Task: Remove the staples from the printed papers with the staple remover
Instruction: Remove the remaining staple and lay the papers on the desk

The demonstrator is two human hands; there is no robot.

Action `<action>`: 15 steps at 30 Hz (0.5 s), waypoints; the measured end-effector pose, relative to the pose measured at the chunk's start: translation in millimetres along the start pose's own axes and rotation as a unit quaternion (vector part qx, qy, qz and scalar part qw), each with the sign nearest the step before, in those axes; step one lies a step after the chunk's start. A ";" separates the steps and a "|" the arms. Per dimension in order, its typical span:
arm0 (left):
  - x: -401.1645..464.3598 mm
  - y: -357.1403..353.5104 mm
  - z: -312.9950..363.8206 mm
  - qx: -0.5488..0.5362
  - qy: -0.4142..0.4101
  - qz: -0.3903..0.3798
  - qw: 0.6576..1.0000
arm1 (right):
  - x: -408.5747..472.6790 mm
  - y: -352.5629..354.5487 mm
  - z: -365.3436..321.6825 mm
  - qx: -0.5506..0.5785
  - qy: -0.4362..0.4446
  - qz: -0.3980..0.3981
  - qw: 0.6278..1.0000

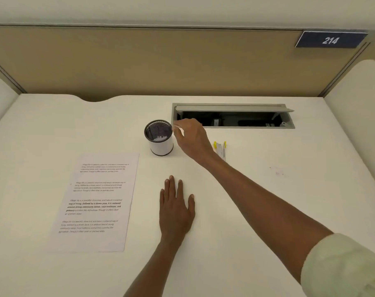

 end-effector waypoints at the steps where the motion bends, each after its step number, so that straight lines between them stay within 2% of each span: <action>1: 0.3 0.2 0.1 -0.002 0.000 0.001 1.000 | -13.4 8.0 12.5 -0.009 -0.021 0.022 1.000; 10: 0.3 -3.2 -3.7 0.008 0.002 -0.018 1.000 | -129.2 73.1 147.0 -0.078 -0.187 0.061 0.977; 15: 0.2 -2.8 -0.8 0.002 0.001 -0.022 1.000 | -193.7 112.4 208.4 -0.171 -0.273 0.086 0.943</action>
Point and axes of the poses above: each hand's wrist, its own x-axis towards the middle knuckle, its own y-axis out of the back of the hand, z = x × y, the point moved 8 cm from there along x, towards the middle knuckle, and after that the axes turned 1 degree about y, right-handed, at the moved point
